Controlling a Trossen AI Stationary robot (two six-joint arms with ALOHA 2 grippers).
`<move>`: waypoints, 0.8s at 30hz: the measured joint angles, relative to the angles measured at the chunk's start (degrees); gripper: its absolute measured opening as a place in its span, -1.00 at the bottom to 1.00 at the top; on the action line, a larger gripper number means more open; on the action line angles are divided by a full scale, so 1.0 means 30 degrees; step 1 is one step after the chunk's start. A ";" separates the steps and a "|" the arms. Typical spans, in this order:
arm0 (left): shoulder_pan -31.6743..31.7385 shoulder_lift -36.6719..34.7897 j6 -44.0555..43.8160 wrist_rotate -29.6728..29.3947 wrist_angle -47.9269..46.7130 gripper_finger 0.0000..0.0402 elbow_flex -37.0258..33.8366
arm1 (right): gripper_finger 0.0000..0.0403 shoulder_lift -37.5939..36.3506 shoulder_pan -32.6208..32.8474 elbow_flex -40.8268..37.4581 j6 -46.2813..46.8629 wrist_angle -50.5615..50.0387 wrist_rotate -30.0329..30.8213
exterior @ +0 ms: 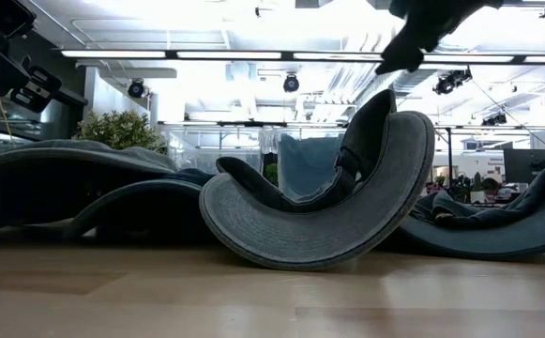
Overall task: Pick & Place hat
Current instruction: Put the right blue cap into the right transparent bin
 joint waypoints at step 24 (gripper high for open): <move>0.0000 -0.0002 -0.0001 0.0000 0.0000 -1.00 0.0000 | 0.40 -0.3560 0.4266 -0.2224 0.3034 -0.6927 0.0265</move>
